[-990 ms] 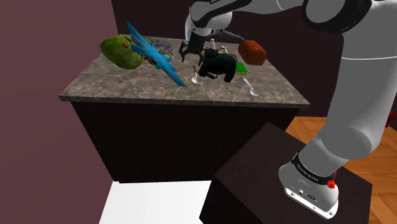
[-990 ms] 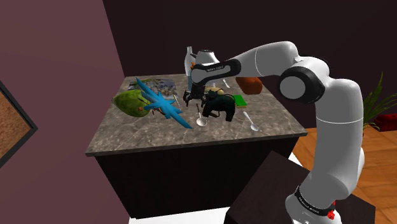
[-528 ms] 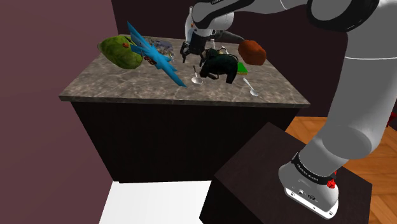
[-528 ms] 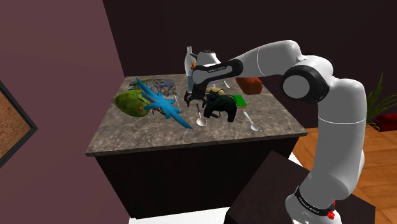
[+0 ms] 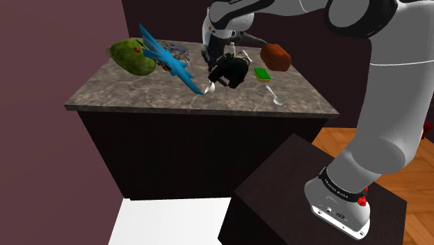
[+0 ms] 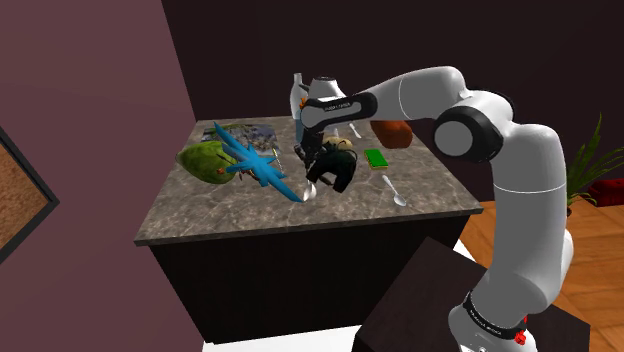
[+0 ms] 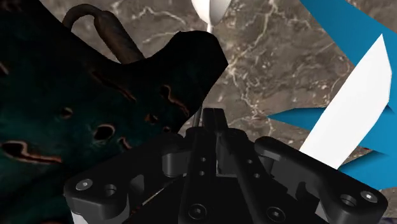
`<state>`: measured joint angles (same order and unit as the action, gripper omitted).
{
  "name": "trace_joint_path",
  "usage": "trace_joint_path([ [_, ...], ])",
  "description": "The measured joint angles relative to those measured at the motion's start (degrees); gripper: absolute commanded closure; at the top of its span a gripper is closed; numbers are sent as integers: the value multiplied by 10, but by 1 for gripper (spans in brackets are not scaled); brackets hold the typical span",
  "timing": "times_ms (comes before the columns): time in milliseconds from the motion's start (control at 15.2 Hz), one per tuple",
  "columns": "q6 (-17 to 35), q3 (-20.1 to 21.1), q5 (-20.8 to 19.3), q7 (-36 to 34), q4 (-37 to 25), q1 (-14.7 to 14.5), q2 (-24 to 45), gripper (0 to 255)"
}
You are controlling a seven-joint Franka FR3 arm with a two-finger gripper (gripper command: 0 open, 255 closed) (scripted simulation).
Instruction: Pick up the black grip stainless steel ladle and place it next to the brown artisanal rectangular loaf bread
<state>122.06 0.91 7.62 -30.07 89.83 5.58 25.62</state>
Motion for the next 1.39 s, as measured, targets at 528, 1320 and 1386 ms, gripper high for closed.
trace_joint_path([
  [528,23,1,-23,-37,100,-27,-59,0],
  [1320,126,9,-45,-77,189,-55,-87,0],
  [1386,127,8,-44,-76,193,-54,-89,0],
])
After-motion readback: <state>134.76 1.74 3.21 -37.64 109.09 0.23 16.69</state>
